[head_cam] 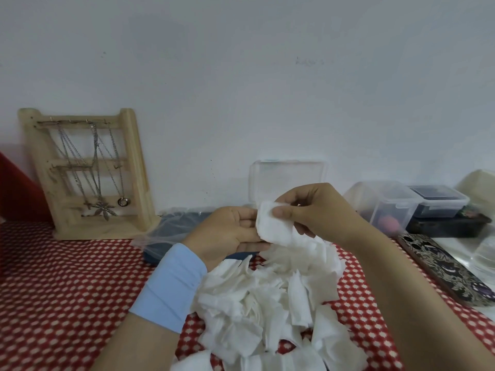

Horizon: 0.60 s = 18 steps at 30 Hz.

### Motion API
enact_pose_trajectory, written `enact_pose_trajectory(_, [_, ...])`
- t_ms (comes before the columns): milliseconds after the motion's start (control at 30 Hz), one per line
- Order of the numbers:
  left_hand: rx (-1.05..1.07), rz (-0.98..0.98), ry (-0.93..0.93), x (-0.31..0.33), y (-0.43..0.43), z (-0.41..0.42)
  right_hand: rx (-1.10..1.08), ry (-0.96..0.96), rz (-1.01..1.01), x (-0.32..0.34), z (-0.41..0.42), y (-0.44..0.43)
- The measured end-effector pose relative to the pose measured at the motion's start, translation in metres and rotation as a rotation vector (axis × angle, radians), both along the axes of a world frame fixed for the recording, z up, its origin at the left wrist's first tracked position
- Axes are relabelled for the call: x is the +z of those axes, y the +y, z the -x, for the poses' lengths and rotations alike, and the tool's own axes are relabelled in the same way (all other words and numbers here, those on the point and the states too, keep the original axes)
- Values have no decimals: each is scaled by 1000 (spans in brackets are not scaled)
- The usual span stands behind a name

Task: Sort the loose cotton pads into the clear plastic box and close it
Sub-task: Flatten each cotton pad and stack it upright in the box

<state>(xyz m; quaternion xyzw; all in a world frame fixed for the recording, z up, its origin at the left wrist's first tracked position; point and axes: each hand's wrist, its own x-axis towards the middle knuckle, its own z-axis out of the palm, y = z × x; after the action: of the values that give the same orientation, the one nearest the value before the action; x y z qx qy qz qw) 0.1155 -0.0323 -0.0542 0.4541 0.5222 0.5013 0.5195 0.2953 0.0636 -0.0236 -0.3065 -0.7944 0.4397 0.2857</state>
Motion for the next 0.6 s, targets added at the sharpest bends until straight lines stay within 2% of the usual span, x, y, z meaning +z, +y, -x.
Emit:
enact_pose_trajectory(133, [-46,-3,-11,4,-3,-1,-85,-27,-68,-4,4,2])
enact_pose_trajectory(267, [0,35,-200,13,-3,0,-75,-19,-55,-3,6,-1])
enact_pose_trajectory(400, [86,-12,132,18,-6,-6,-44,84,25,-4,10,-4])
enact_pose_trajectory(467, [176,-20,172,16,-5,-5,-65,84,-10,-6,10,1])
enact_pose_trajectory(533, [258,-18,171,13,-4,2,-107,-23,-145,-9,5,9])
enact_pose_trajectory(600, [338,-32,170,11,-4,10,-91,-279,-290,-8,-3,15])
